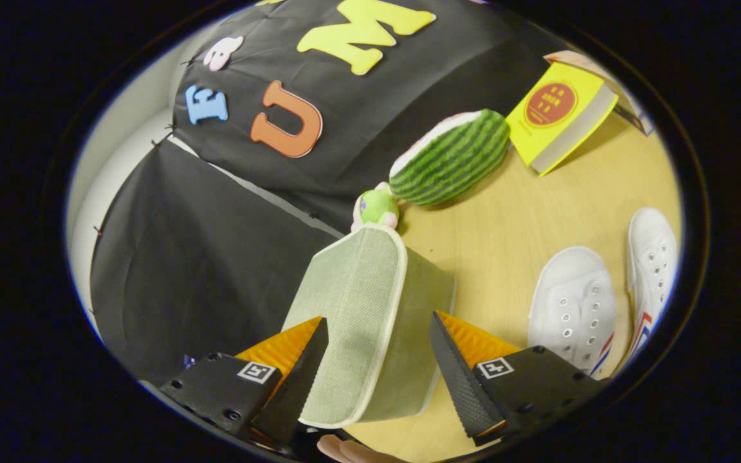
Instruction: Open the storage box then place both shoes into the box .Put the left shoe in first, then the right shoe, with the right side of both shoes facing outward in a uniform manner.
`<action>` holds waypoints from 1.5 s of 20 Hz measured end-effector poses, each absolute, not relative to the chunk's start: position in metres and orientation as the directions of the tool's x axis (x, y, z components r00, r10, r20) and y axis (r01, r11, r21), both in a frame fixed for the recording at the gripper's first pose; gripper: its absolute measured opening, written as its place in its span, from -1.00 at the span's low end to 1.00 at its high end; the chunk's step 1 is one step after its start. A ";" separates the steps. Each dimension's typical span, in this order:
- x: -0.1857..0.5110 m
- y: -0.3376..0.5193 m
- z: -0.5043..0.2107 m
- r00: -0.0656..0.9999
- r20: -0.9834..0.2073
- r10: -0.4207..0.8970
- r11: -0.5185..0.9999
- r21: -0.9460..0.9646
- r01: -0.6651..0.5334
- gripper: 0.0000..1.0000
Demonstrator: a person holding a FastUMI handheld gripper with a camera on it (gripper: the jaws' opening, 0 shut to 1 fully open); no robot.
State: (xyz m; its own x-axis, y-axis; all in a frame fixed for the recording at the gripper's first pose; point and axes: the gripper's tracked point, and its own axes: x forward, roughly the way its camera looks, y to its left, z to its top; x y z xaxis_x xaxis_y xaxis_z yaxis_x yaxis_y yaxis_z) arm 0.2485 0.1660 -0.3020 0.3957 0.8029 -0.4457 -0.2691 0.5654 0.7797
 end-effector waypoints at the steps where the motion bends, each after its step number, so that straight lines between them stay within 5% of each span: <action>1: 0.251 0.170 -0.303 0.368 -0.423 0.828 0.525 0.816 -0.243 0.96; 7: 0.265 0.174 -0.306 0.249 -0.288 0.925 0.305 0.952 -0.033 0.95; 11: 0.252 0.183 -0.290 0.157 -0.170 0.973 0.182 0.981 -0.062 0.81; 15: 0.249 0.191 -0.302 0.134 -0.198 0.971 0.213 0.971 -0.108 0.61; 24: 0.250 0.181 -0.292 0.186 -0.181 0.966 0.223 0.946 -0.237 -0.67; 26: 0.246 0.181 -0.284 0.196 -0.198 0.960 0.249 0.926 -0.285 -0.84; 30: 0.239 0.188 -0.257 0.212 -0.213 0.954 0.273 0.908 -0.316 -0.84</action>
State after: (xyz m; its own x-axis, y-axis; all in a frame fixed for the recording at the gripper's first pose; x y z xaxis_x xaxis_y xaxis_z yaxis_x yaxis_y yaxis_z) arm 0.2385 0.1876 -0.2569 0.2118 0.9537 -0.2133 -0.3162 0.2734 0.9084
